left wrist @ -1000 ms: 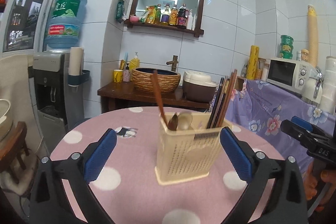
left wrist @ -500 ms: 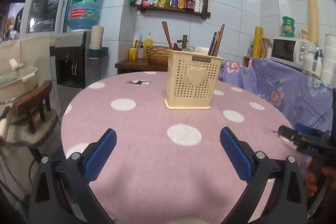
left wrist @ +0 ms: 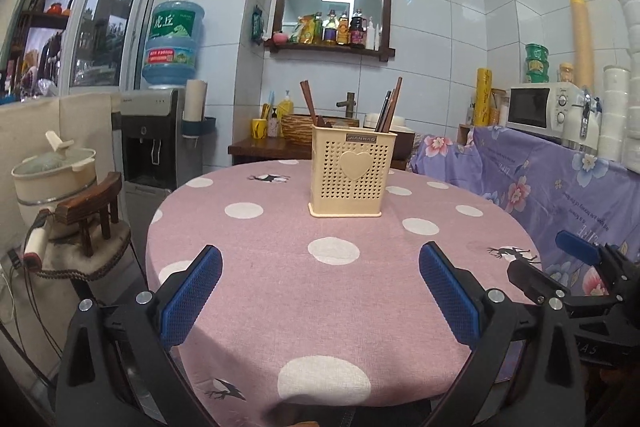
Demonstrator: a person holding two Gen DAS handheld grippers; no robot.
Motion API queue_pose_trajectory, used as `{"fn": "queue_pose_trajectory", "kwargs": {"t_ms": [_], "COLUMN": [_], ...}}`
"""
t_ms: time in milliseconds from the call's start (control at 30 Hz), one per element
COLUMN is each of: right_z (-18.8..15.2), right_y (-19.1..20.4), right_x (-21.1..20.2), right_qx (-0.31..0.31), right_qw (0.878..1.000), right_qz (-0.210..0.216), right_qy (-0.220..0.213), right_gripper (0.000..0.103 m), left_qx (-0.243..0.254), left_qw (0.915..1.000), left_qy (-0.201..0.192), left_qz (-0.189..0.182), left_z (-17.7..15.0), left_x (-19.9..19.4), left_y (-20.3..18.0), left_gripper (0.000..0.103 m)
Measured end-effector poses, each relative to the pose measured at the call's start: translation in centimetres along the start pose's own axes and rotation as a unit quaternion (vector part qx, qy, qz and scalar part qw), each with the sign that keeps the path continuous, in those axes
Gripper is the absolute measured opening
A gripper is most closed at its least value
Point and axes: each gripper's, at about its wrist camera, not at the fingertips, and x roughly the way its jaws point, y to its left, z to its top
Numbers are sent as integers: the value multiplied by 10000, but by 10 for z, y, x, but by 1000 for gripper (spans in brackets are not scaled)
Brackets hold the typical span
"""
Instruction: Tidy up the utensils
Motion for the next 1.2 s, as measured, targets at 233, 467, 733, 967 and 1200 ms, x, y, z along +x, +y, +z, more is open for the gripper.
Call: {"fn": "queue_pose_trajectory", "kwargs": {"t_ms": [233, 467, 733, 967, 1200], "right_z": [4, 4, 3, 3, 3], "right_y": [-7, -9, -7, -5, -5], "right_x": [-5, -7, -7, -7, -7], "right_qx": [139, 168, 183, 186, 197], "right_qw": [9998, 9997, 9997, 9997, 9997], "right_qz": [-36, -6, 24, 40, 43], "right_qy": [-116, -166, -161, -147, -154], "right_gripper": [97, 97, 97, 97, 97], "left_qx": [-47, 17, -259, -342, -273], "left_qw": [10000, 10000, 9997, 9994, 9996], "left_qy": [-18, -26, 11, 83, 88], "left_qz": [-24, -32, -43, -36, -27], "left_z": [-3, -3, -2, -2, -3], "left_x": [0, -2, -2, -1, -1], "left_y": [2, 2, 14, 17, 16], "left_gripper": [98, 98, 98, 98, 98]}}
